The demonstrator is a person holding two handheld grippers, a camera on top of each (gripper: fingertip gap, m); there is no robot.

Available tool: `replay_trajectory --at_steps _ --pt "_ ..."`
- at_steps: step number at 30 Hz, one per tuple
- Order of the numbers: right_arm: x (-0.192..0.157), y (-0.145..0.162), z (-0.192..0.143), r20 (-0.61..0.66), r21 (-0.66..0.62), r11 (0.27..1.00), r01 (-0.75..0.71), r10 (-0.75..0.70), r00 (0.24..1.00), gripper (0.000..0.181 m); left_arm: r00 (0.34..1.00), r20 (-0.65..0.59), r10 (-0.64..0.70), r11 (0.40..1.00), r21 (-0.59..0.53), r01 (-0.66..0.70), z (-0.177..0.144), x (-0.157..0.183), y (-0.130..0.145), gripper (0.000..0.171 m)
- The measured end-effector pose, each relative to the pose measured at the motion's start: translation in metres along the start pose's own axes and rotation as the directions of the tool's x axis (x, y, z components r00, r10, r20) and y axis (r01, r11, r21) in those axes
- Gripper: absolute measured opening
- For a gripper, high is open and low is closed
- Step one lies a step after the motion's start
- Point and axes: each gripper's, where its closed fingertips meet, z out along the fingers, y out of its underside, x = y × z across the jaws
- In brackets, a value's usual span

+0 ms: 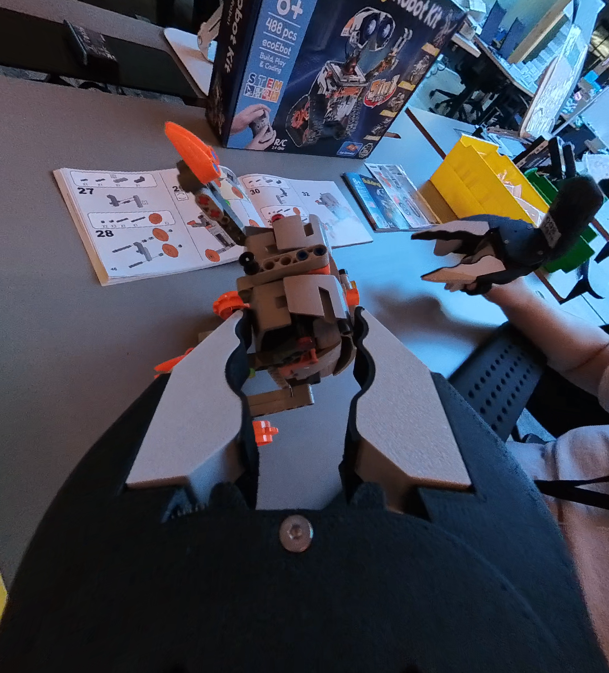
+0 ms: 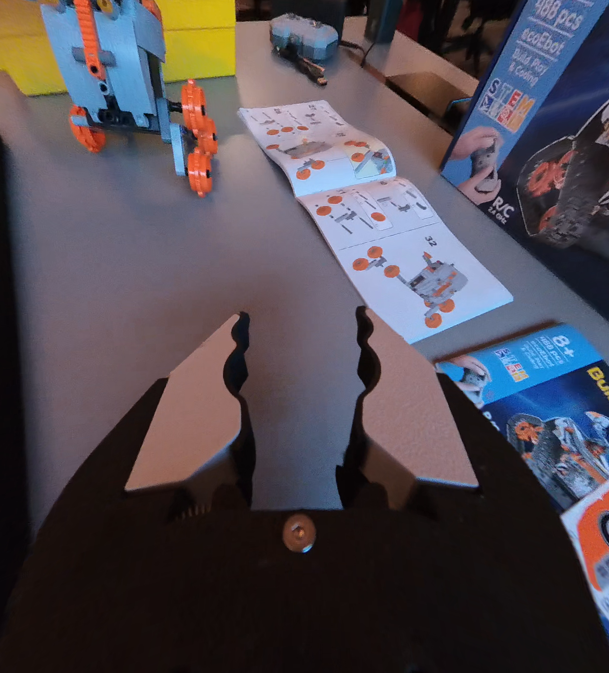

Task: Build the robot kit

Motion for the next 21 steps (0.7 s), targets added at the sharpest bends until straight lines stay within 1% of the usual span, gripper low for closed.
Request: replay_trajectory --at_steps 2,5,8,12,14,18,21 --pt "0.0 0.002 0.004 0.013 0.011 1.0 0.012 -0.012 1.0 0.059 1.0 -0.003 0.005 1.0 -0.011 -0.005 0.0 0.0 0.0 0.055" --pt "0.003 0.019 0.01 -0.001 -0.058 0.995 0.086 -0.086 0.996 0.063 0.999 0.032 0.026 1.0 -0.014 -0.026 0.002 0.003 0.003 0.055" --pt "0.001 0.026 0.013 0.009 -0.085 0.986 0.141 -0.141 0.99 0.064 0.995 0.096 0.038 0.999 0.025 -0.041 0.004 0.008 0.005 0.055" --pt "-0.001 0.032 0.016 0.024 -0.115 0.978 0.173 -0.172 0.985 0.067 0.988 0.153 -0.014 0.995 0.098 -0.001 0.003 0.01 0.006 0.055" --pt "-0.003 0.034 0.017 0.033 -0.118 0.979 0.166 -0.163 0.986 0.067 0.99 0.137 -0.035 0.992 0.123 0.018 0.003 0.009 0.006 0.055" --pt "-0.004 0.034 0.016 0.035 -0.121 0.978 0.168 -0.165 0.986 0.067 0.993 0.047 -0.105 0.981 0.166 0.096 0.003 0.007 0.001 0.056" --pt "-0.003 0.035 0.016 0.029 -0.128 0.975 0.183 -0.181 0.983 0.067 0.992 -0.013 -0.127 0.976 0.177 0.127 0.003 0.01 0.0 0.056"
